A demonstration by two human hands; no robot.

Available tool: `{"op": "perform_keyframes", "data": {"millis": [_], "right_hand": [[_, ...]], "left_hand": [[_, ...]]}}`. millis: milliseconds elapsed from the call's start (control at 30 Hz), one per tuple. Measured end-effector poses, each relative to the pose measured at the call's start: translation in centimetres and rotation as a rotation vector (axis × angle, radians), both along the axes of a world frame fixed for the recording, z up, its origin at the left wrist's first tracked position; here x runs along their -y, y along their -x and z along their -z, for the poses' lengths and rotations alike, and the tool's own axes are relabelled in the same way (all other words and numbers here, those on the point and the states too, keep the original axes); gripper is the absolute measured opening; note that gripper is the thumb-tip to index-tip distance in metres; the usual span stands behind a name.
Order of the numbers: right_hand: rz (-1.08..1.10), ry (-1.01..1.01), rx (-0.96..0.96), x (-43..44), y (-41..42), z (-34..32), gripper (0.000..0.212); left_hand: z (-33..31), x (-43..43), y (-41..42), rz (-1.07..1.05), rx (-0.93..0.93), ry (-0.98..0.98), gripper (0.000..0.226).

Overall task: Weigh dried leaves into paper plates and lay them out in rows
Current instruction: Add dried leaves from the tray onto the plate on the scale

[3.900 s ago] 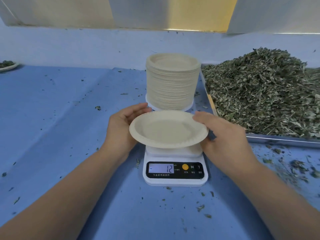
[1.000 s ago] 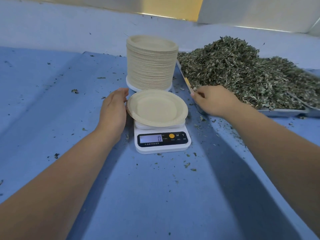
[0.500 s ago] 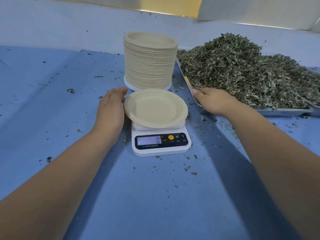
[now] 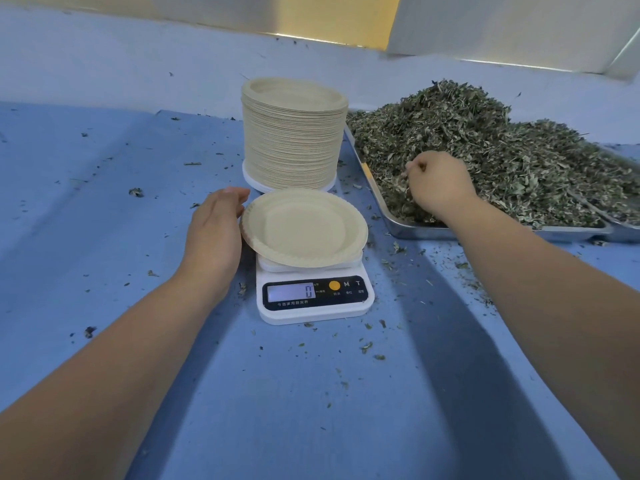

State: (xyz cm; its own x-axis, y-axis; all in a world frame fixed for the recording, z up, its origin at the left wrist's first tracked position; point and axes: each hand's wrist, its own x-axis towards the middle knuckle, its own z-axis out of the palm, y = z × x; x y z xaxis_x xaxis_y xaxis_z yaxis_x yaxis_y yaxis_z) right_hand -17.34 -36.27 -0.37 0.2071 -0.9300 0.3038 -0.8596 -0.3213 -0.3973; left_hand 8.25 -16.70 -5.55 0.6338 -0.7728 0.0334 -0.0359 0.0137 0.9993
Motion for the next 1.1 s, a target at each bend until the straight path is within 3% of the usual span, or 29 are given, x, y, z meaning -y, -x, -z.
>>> {"op": "perform_keyframes", "data": {"millis": [100, 300, 500, 667, 767, 833, 933, 1100], "right_hand": [[-0.003, -0.037, -0.039, 0.0, -0.4, 0.2, 0.040], [0.002, 0.145, 0.147, -0.7, -0.9, -1.8, 0.035], [-0.171, -0.064, 0.548, -4.7, -5.3, -4.9, 0.024], [-0.421, -0.073, 0.446, -9.7, -9.8, -4.1, 0.025], [-0.534, -0.056, 0.041, -11.5, -11.3, -2.5, 0.032], [-0.565, -0.068, -0.119, -11.9, -11.6, -2.0, 0.042], [-0.551, -0.062, -0.104, -11.7, -11.1, -2.7, 0.046], [-0.514, -0.045, 0.128, -11.2, -9.9, -3.6, 0.041]], "left_hand": [[-0.1, 0.0, 0.0, 0.008, 0.017, -0.003, 0.031], [-0.1, 0.2, 0.2, -0.017, 0.059, -0.004, 0.025], [0.0, 0.3, 0.2, 0.015, 0.100, 0.026, 0.021], [-0.1, 0.0, 0.3, -0.001, 0.086, 0.027, 0.028], [-0.3, -0.3, 0.5, -0.007, 0.077, 0.036, 0.029], [-0.3, -0.3, 0.5, -0.010, 0.087, 0.028, 0.029], [-0.1, -0.2, 0.3, -0.006, 0.111, 0.030, 0.029], [-0.1, 0.0, 0.3, 0.001, 0.133, 0.045, 0.029]]}}
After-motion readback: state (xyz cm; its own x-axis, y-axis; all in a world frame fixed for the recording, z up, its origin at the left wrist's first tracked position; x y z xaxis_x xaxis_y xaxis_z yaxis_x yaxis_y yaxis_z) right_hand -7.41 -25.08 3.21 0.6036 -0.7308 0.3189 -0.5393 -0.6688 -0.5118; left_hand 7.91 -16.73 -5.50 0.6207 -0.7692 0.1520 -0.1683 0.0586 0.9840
